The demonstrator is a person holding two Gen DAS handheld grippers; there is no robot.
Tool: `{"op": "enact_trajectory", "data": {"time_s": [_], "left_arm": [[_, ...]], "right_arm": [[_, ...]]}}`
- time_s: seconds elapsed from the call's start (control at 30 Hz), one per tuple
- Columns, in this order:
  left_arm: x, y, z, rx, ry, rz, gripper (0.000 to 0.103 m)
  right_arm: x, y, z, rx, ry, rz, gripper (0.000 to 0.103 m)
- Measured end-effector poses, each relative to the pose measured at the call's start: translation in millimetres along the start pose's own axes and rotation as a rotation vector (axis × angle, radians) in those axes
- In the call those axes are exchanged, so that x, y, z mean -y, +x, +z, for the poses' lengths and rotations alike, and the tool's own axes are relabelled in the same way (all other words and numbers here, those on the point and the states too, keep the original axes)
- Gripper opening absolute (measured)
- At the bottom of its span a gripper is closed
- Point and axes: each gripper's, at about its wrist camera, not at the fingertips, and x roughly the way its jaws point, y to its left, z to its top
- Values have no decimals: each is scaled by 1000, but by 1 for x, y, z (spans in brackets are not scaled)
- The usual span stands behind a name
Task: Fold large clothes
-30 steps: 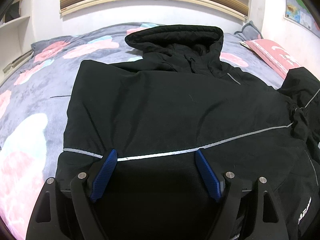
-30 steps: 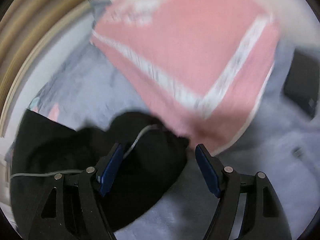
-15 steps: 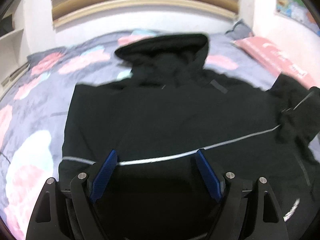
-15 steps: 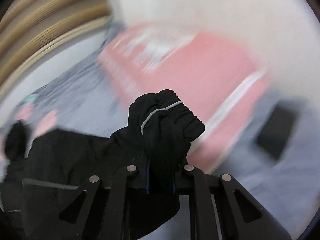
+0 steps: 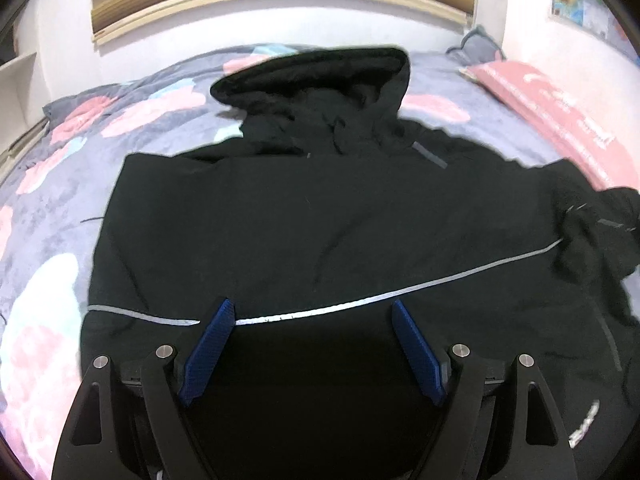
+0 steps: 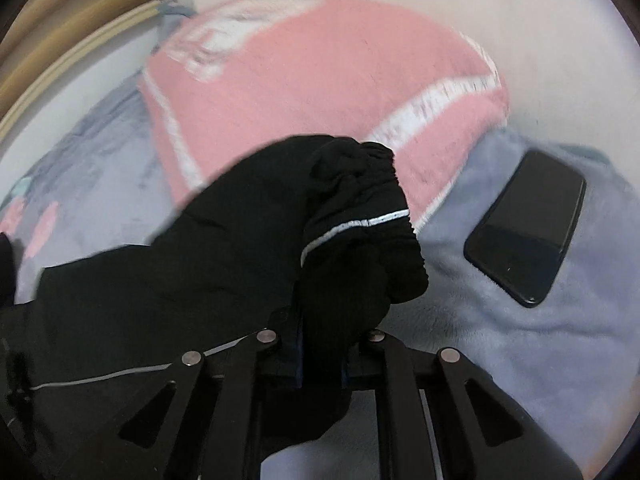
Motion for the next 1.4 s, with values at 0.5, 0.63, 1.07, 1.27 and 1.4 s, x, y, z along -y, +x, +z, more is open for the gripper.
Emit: {"op": "enact_trajectory", "data": {"time_s": [0.5,0.63,1.07,1.27,1.4], "left_arm": [[-32,-116,-5,139,-42,16,82],[-49,-140,-13,167,-59,19,82],[-98,-156,-48,151,-103,46,82],[-104,-145,-37,121,-125,-18,82],[-84,-133,-10,109,-94,-108,82]], "right_arm": [[-305,-208,-62,187,-428,440,14],[-409,-231,-120,184,-576,487,14],[-608,-184,-311,-114,-902,652,44],[-560,-189,-282,-88,-880,700,48],[-489,-176,-215,-9,-733,580,49]]}}
